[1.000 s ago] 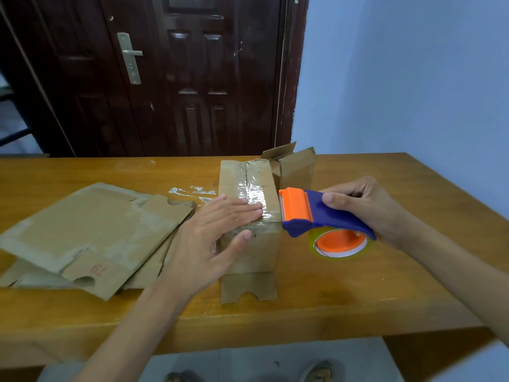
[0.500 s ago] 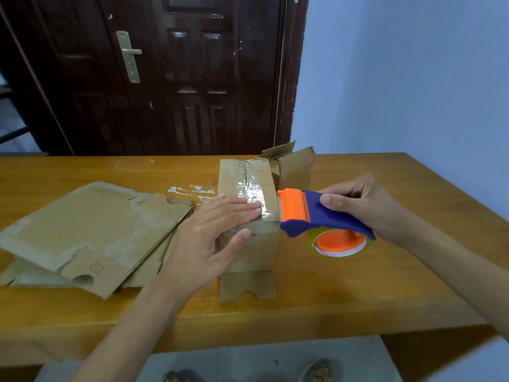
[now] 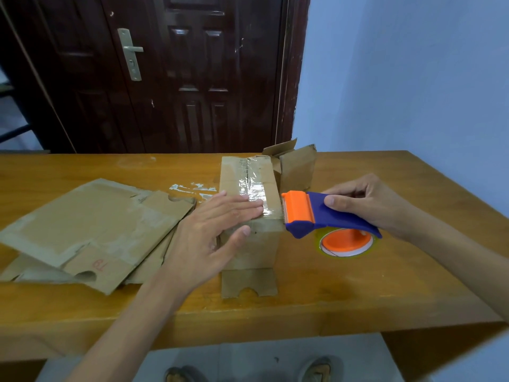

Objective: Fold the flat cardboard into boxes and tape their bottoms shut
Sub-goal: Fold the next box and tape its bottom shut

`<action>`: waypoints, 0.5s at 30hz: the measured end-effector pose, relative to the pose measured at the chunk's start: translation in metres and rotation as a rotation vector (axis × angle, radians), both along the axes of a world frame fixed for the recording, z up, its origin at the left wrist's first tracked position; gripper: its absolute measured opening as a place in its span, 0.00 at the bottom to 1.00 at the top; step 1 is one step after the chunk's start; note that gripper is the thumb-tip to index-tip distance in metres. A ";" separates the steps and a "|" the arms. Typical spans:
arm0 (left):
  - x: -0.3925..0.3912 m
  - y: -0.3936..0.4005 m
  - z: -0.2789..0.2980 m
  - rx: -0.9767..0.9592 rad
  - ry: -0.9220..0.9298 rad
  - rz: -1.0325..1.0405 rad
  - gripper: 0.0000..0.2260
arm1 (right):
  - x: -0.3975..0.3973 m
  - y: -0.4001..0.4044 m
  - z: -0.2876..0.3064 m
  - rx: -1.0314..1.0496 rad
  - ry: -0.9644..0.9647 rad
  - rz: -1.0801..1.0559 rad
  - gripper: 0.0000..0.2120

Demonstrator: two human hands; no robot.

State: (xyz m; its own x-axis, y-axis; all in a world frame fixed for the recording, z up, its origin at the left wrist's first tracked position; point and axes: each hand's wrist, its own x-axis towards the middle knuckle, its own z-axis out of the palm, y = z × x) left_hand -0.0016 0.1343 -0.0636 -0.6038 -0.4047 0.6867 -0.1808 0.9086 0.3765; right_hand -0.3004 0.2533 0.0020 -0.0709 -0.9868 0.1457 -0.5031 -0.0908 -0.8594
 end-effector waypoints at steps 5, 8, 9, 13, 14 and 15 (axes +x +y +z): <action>-0.004 0.003 0.000 0.034 0.030 0.015 0.14 | -0.005 0.008 0.003 -0.009 0.036 -0.026 0.10; -0.005 0.003 0.000 0.044 0.036 0.012 0.14 | -0.006 0.008 0.008 0.005 0.130 -0.021 0.12; -0.005 0.003 0.000 0.040 0.028 0.007 0.14 | -0.007 0.009 0.012 0.023 0.165 -0.016 0.12; -0.003 0.004 0.002 0.031 0.009 -0.003 0.14 | -0.010 0.008 0.031 0.101 0.325 0.034 0.14; -0.003 0.004 0.002 0.032 0.014 -0.006 0.14 | -0.010 0.008 0.034 0.108 0.348 0.040 0.14; -0.003 0.004 0.002 0.036 0.023 -0.010 0.14 | -0.010 0.008 0.036 0.109 0.356 0.042 0.14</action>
State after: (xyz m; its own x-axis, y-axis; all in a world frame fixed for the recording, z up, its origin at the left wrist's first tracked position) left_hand -0.0042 0.1384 -0.0620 -0.5920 -0.4234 0.6858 -0.1629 0.8962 0.4127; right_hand -0.3104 0.2614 0.0384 0.0062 -0.9988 0.0482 -0.7703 -0.0355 -0.6367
